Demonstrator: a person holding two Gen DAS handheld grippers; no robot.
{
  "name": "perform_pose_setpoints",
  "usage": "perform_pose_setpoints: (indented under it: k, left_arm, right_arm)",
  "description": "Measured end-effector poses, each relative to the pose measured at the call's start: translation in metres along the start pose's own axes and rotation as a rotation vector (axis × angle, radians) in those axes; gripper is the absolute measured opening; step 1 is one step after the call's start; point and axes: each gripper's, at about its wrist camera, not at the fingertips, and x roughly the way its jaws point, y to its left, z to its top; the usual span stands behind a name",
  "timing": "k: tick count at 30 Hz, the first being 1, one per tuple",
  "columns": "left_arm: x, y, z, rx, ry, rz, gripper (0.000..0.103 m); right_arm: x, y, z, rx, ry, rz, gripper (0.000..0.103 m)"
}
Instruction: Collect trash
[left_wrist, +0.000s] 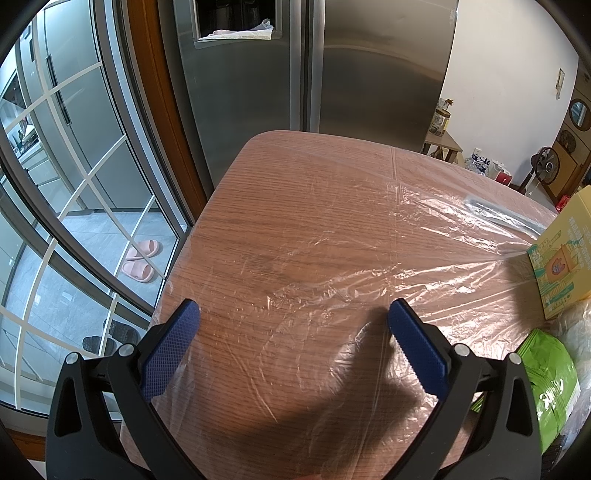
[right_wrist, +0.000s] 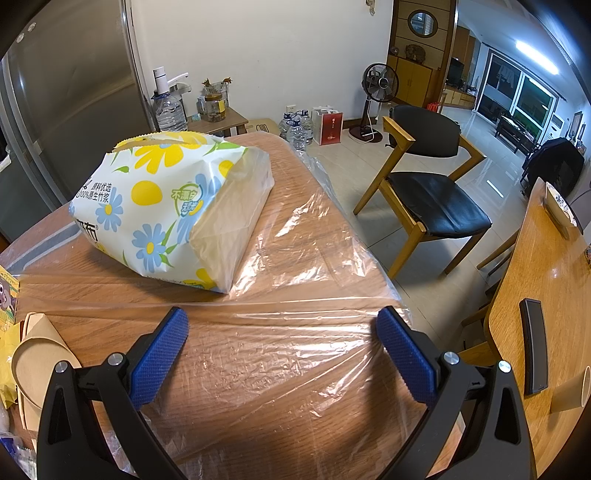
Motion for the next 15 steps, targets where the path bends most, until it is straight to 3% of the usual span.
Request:
perform_pose_setpoints:
  k: [15]
  left_arm:
    - [0.0013, -0.0014, 0.0017, -0.002, 0.0, 0.002, 0.102]
  right_arm:
    - [-0.0001, 0.0002, 0.0001, 0.0, 0.0, 0.0, 0.099]
